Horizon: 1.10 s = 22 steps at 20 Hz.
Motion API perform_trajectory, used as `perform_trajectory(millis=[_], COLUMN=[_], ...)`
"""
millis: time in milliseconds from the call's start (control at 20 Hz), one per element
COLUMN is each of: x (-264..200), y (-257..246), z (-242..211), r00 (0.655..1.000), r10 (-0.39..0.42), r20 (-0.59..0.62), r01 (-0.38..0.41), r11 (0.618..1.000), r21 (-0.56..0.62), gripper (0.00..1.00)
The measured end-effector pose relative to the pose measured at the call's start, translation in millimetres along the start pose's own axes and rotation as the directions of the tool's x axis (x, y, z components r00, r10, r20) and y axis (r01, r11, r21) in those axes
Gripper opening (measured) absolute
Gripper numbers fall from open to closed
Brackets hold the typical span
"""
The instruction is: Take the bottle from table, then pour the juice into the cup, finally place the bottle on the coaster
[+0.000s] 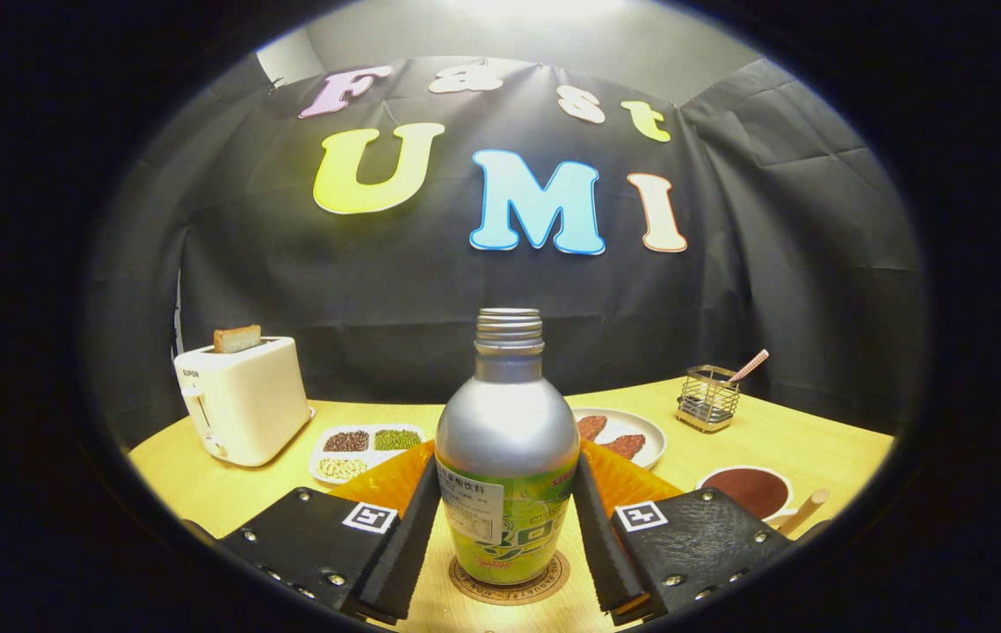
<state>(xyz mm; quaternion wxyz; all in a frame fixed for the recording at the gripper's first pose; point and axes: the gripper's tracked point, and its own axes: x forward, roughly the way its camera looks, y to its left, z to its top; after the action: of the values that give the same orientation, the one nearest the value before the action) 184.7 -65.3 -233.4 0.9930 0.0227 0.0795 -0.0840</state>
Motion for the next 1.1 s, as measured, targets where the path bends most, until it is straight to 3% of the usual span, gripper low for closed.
perform_trajectory(millis=[550, 600, 700, 850, 1100], x=[3, 3, -6, -17, -61], y=[5, 4, 5, 1, 4], z=[-19, -19, -10, 15, 72], r00=[1.000, 1.000, 0.999, 0.998, 0.988], r10=[0.020, 0.024, 0.046, 0.049, 0.135], r20=[-0.006, -0.009, 0.005, 0.038, 0.076], r01=[-0.020, -0.024, -0.046, -0.046, -0.131], r11=[0.999, 0.999, 0.998, 0.996, 0.990], r21=[-0.025, -0.025, -0.034, -0.076, -0.061], gripper=[0.76, 0.80, 1.00, 0.98, 0.98])
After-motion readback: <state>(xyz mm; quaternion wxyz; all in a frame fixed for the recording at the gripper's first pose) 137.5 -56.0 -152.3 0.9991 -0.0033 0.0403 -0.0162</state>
